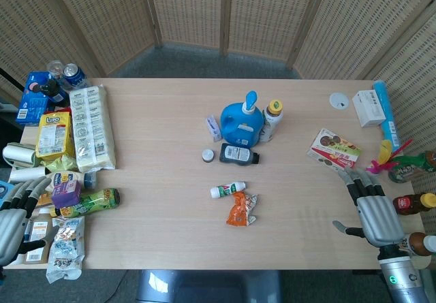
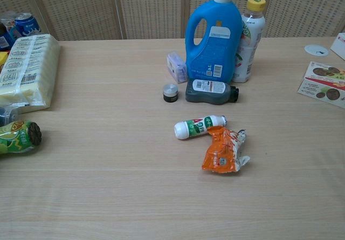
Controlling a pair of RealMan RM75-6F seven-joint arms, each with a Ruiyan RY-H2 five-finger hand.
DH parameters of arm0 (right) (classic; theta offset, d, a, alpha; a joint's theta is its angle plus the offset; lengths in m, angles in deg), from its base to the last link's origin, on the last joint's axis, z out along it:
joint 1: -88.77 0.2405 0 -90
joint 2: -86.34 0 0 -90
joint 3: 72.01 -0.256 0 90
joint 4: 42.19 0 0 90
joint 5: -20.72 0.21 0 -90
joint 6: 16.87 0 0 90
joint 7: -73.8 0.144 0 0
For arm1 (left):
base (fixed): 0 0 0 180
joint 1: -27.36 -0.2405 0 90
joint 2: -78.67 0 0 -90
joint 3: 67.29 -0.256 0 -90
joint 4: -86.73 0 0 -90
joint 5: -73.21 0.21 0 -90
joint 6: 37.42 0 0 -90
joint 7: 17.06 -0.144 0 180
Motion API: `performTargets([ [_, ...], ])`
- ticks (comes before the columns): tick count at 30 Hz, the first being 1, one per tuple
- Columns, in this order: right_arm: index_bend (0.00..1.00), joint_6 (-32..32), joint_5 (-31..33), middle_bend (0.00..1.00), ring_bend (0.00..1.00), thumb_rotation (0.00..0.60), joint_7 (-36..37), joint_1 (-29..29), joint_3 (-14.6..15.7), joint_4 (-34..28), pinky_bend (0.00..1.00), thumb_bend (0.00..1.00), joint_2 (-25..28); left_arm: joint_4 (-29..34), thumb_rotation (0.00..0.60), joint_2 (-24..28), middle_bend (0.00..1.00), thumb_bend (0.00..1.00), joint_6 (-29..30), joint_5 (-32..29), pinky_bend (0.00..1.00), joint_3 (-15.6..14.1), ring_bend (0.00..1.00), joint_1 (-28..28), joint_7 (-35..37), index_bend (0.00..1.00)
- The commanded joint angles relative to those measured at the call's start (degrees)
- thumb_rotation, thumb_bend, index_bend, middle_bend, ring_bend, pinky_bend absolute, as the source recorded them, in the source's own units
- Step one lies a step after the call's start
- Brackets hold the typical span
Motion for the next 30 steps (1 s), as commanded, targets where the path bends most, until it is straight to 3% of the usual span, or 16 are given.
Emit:
performTargets([
  [1, 0.00, -0.4, 0.3, 0.00, 0.00, 0.588, -0.2, 0.2, -0.2, -0.2, 0.00, 0.10, -0.2, -0.1, 0.600, 0.1, 0.00, 0.33, -0.4, -0.3, 0.00, 0.1, 0.00, 0.2, 0.2, 0.00],
  [18, 0.00, 2.1, 1.0, 0.00, 0.00, 0.589, 2.7, -2.6, 0.6, 0.9, 0.00, 0.10, -0.6, 1.1, 0.600, 0.1, 0.00, 0.33, -7.4, -4.1, 0.00, 3.5, 0.00, 6.0, -2.8, 0.00],
  [22, 0.00, 1.8, 1.4, 0.00, 0.00, 0.588, 2.9, -2.8, 0.6, 1.2, 0.00, 0.10, -0.9, 0.4, 0.600, -2.7, 0.00, 0.33, -11.1, -6.7, 0.00, 4.9, 0.00, 9.0, -4.8, 0.00],
  [30, 0.00, 2.9, 1.1, 0.00, 0.00, 0.589, 3.1, -4.1, 1.1, 1.1, 0.00, 0.10, -0.5, -2.9, 0.600, -12.4, 0.00, 0.33, -24.5, -15.5, 0.00, 10.0, 0.00, 20.5, -8.9, 0.00],
])
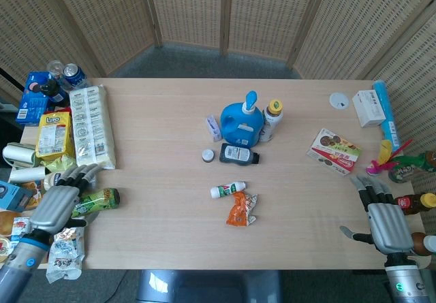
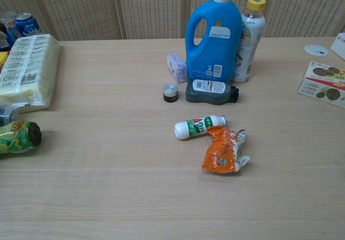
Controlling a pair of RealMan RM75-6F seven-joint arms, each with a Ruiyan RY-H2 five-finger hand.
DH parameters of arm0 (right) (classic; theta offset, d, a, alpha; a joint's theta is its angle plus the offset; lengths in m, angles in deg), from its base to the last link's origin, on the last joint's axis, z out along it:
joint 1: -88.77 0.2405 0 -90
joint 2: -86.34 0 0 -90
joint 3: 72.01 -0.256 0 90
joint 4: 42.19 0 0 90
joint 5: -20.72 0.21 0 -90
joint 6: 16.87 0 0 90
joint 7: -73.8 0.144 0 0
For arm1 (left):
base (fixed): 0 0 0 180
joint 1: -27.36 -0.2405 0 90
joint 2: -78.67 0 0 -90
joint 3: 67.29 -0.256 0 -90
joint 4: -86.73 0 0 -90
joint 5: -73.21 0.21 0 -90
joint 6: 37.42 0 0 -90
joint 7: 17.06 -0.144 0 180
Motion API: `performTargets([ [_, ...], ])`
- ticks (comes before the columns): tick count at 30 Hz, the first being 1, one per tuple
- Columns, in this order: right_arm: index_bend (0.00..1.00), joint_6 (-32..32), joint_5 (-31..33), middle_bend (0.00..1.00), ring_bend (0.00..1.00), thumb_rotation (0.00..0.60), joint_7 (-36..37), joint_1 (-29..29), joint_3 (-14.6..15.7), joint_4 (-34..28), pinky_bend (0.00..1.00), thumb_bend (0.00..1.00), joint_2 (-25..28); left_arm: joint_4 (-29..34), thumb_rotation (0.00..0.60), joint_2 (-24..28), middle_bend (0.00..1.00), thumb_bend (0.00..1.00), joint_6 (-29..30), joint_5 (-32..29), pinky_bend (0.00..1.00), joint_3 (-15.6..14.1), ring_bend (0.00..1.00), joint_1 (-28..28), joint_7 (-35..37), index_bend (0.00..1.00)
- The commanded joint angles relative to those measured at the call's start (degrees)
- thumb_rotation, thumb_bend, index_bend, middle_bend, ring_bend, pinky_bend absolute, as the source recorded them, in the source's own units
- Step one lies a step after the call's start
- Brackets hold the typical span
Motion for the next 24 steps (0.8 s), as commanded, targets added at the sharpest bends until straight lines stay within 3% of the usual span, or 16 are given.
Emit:
performTargets([
  [1, 0.00, 0.6, 0.0, 0.00, 0.00, 0.589, 0.3, -0.6, 0.2, 0.0, 0.00, 0.10, 0.2, -3.0, 0.600, -6.3, 0.00, 0.33, -7.0, -5.3, 0.00, 3.5, 0.00, 6.9, -2.3, 0.00],
  [8, 0.00, 2.9, 0.4, 0.00, 0.00, 0.590, 1.3, -2.7, 0.5, -0.1, 0.00, 0.10, 1.5, -9.1, 0.600, -17.3, 0.00, 0.33, -12.5, -15.3, 0.00, 6.5, 0.06, 15.8, -8.5, 0.00],
  [17, 0.00, 3.8, 1.4, 0.00, 0.00, 0.588, 3.1, -4.2, 0.1, 0.3, 0.00, 0.10, 3.0, -18.1, 0.600, -31.9, 0.05, 0.33, -10.7, -25.3, 0.00, 7.3, 0.11, 24.2, -18.9, 0.01],
  [24, 0.00, 4.2, 1.9, 0.00, 0.00, 0.590, 4.9, -5.0, 0.0, 1.2, 0.00, 0.10, 3.4, -24.5, 0.600, -40.8, 0.08, 0.33, -10.3, -28.8, 0.00, 7.7, 0.14, 29.2, -23.1, 0.03],
])
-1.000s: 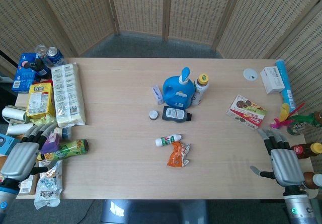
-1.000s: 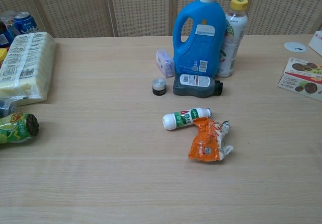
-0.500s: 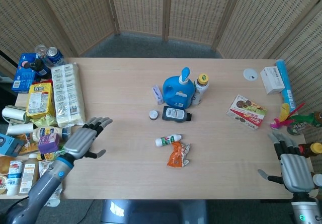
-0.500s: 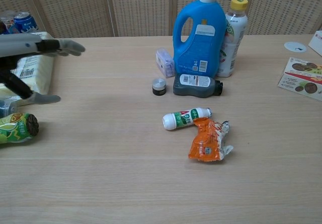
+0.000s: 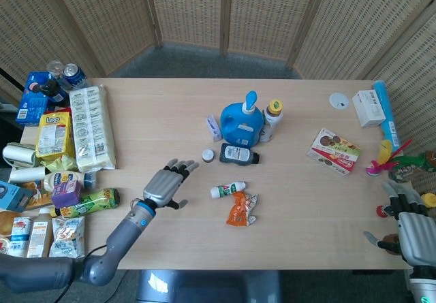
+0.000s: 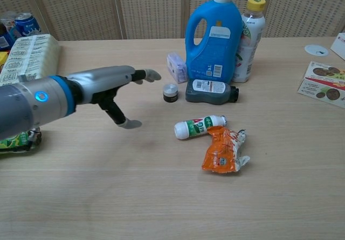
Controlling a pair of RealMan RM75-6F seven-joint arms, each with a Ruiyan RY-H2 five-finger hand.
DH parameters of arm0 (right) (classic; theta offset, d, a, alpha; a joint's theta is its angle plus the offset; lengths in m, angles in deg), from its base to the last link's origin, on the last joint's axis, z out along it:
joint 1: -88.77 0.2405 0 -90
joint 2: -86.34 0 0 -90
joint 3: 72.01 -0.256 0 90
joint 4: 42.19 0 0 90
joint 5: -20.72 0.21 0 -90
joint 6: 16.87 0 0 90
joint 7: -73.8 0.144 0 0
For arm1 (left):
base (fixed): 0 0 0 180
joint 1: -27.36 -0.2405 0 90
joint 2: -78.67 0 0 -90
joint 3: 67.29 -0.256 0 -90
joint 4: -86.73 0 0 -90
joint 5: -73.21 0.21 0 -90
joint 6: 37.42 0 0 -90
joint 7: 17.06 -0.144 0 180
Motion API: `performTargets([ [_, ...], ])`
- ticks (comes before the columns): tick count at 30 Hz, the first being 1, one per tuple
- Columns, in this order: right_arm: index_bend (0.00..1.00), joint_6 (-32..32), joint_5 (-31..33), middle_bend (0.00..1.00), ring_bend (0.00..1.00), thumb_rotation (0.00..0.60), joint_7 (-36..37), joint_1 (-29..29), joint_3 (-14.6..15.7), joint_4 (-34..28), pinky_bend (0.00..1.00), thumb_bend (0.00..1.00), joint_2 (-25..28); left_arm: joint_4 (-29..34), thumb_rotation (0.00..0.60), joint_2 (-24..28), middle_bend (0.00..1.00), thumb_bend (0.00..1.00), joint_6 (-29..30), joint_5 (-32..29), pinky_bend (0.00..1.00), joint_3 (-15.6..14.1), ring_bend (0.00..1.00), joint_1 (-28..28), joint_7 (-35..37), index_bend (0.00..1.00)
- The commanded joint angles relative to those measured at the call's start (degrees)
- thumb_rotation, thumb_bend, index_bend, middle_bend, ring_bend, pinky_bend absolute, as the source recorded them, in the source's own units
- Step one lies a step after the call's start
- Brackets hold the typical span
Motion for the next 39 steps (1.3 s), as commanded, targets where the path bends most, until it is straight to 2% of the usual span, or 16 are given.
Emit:
performTargets([
  [1, 0.00, 0.3, 0.1, 0.00, 0.00, 0.589, 0.6, -0.4, -0.1, 0.3, 0.00, 0.10, 0.3, -4.0, 0.600, -4.6, 0.09, 0.33, 0.5, -2.2, 0.00, 0.5, 0.15, 3.0, -2.4, 0.04],
  [11, 0.00, 1.8, -0.1, 0.00, 0.00, 0.585, 3.6, -2.2, 0.0, 1.5, 0.00, 0.10, 1.1, -16.2, 0.600, -16.3, 0.12, 0.33, 1.4, -3.6, 0.00, 1.7, 0.19, 8.6, -5.9, 0.07],
  [23, 0.00, 3.2, 0.7, 0.00, 0.00, 0.589, 7.0, -4.6, 0.1, 2.8, 0.00, 0.10, 2.1, -27.9, 0.600, -25.3, 0.12, 0.33, -1.5, -4.4, 0.00, 3.9, 0.21, 12.4, -5.1, 0.07],
  [30, 0.00, 4.2, 1.4, 0.00, 0.00, 0.587, 8.7, -6.0, -0.1, 3.7, 0.00, 0.10, 2.3, -33.8, 0.600, -29.6, 0.18, 0.33, -2.5, -4.4, 0.00, 5.3, 0.30, 13.6, -3.9, 0.11],
  [35, 0.00, 4.5, 1.5, 0.00, 0.00, 0.588, 9.6, -6.6, -0.2, 4.2, 0.00, 0.10, 2.3, -37.6, 0.600, -32.0, 0.26, 0.33, -2.2, -3.6, 0.00, 6.6, 0.42, 13.9, -2.3, 0.22],
  [39, 0.00, 4.4, 1.6, 0.00, 0.00, 0.588, 10.1, -6.9, -0.3, 4.4, 0.00, 0.10, 2.3, -39.7, 0.600, -33.1, 0.31, 0.32, -2.7, -3.4, 0.00, 7.7, 0.46, 14.2, -1.8, 0.28],
])
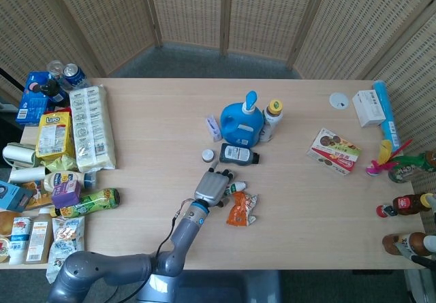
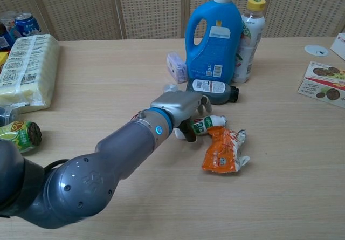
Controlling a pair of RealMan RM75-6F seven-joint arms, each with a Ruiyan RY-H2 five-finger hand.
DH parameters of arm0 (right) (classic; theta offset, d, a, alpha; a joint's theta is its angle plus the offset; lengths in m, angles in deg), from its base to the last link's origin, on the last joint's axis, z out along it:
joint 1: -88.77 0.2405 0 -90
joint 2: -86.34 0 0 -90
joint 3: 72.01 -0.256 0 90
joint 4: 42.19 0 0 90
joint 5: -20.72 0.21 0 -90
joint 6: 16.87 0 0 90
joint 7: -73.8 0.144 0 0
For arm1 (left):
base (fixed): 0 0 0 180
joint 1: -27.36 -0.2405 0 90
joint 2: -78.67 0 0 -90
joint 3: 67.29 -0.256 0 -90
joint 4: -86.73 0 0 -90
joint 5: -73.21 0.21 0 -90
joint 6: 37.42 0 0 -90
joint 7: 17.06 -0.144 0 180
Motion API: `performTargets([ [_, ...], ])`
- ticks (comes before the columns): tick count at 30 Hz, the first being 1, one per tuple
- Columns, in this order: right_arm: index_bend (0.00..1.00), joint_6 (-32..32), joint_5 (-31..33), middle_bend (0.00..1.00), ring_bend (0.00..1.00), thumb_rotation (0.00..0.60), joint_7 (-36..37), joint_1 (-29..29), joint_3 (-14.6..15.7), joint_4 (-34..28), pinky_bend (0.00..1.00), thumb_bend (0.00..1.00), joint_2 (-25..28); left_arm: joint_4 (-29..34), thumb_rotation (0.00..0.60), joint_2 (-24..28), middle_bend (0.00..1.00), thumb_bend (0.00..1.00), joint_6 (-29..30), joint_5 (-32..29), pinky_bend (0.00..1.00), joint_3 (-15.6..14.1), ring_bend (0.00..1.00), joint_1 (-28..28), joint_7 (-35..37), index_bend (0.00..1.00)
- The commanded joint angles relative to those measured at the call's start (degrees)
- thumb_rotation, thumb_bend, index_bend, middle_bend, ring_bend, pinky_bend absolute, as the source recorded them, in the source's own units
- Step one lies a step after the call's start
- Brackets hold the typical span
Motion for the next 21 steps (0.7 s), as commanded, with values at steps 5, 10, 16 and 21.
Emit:
performTargets([
  [5, 0.00, -0.3, 0.0, 0.00, 0.00, 0.589, 0.6, -0.2, -0.1, -0.1, 0.00, 0.10, -0.1, -3.4, 0.600, -2.2, 0.49, 0.33, 0.9, 1.7, 0.14, 2.3, 0.64, 0.3, 2.5, 0.44],
  [10, 0.00, -0.3, -0.1, 0.00, 0.00, 0.591, 0.7, -0.3, -0.4, -0.3, 0.00, 0.10, -0.3, -4.8, 0.600, -2.7, 0.61, 0.34, 1.5, 2.7, 0.37, 2.8, 0.74, -0.2, 3.4, 0.56],
  [16, 0.00, -0.2, 0.0, 0.00, 0.00, 0.588, 0.5, -0.4, -0.8, -0.6, 0.00, 0.10, -0.5, -1.9, 0.600, 0.2, 0.65, 0.34, 3.9, 5.2, 0.39, 3.6, 0.76, -1.9, 5.2, 0.59],
  [21, 0.00, -0.9, -0.3, 0.00, 0.00, 0.586, 0.3, 0.0, -1.0, -0.6, 0.00, 0.10, -1.0, 5.8, 0.600, 6.0, 0.65, 0.34, 7.7, 6.8, 0.39, 4.3, 0.76, -4.9, 5.6, 0.60],
])
